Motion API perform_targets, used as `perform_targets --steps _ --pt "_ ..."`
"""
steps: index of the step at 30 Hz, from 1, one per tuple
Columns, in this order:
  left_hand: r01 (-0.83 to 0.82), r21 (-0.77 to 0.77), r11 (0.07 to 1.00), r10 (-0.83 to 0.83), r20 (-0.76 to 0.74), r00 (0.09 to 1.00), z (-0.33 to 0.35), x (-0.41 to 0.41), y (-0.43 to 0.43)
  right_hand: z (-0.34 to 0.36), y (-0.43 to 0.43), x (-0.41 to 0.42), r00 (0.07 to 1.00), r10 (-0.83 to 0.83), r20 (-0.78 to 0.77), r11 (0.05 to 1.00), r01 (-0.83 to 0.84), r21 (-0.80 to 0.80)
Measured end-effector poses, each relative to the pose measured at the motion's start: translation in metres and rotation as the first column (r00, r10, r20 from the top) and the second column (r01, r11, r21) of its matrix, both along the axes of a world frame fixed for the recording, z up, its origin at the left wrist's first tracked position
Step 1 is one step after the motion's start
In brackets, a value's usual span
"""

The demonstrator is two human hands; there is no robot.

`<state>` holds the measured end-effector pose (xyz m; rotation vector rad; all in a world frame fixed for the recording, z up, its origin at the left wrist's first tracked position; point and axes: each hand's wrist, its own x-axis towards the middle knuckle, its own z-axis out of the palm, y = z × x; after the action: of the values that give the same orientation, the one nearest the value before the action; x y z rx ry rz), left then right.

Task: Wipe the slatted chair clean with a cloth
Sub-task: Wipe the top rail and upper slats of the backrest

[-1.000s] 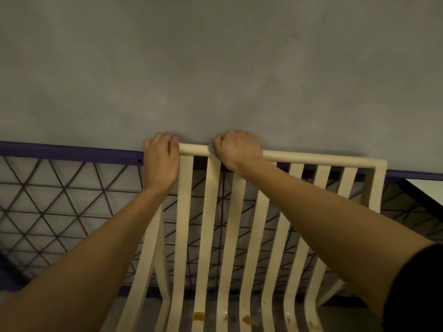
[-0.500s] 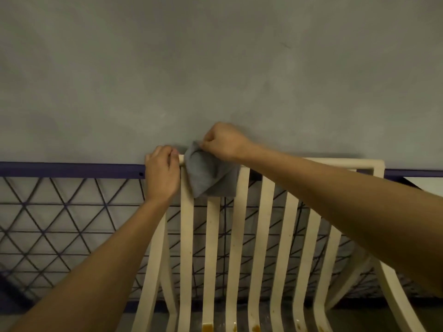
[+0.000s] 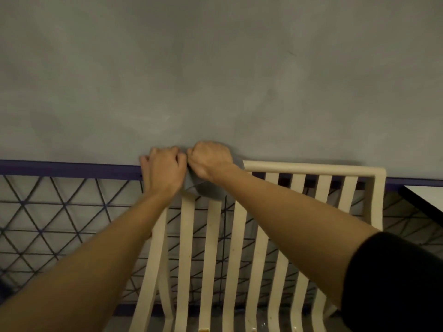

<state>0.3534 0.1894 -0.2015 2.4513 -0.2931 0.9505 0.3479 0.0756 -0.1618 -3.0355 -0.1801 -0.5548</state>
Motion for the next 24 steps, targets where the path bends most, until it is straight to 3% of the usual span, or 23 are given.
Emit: perform_targets --steps 1,3,6,12,20,24 --pt "0.002 0.059 0.998 -0.001 -0.018 1.0 0.005 0.003 0.004 -0.002 -0.001 -0.002 0.998 0.028 0.051 0.998 -0.025 -0.056" --pt "0.077 0.025 0.997 -0.075 -0.067 0.995 0.007 0.012 0.009 -0.007 -0.008 -0.012 0.984 0.109 0.139 0.983 -0.086 -0.162" --pt "0.122 -0.064 0.99 -0.127 -0.087 0.988 0.001 0.017 0.008 -0.012 -0.021 -0.023 0.954 0.214 0.212 0.972 -0.186 -0.142" --pt "0.165 -0.035 0.986 -0.166 -0.031 0.986 -0.004 0.012 0.009 -0.021 -0.055 -0.023 0.898 0.372 0.236 0.925 -0.336 -0.18" --pt "0.254 0.019 0.967 -0.253 -0.055 0.966 -0.001 -0.001 0.009 -0.023 -0.121 -0.046 0.885 0.373 0.279 0.927 -0.344 -0.149" --pt "0.189 0.1 0.977 -0.183 -0.067 0.981 0.001 -0.003 0.008 -0.02 -0.152 -0.055 0.929 0.279 0.244 0.959 -0.258 -0.116"
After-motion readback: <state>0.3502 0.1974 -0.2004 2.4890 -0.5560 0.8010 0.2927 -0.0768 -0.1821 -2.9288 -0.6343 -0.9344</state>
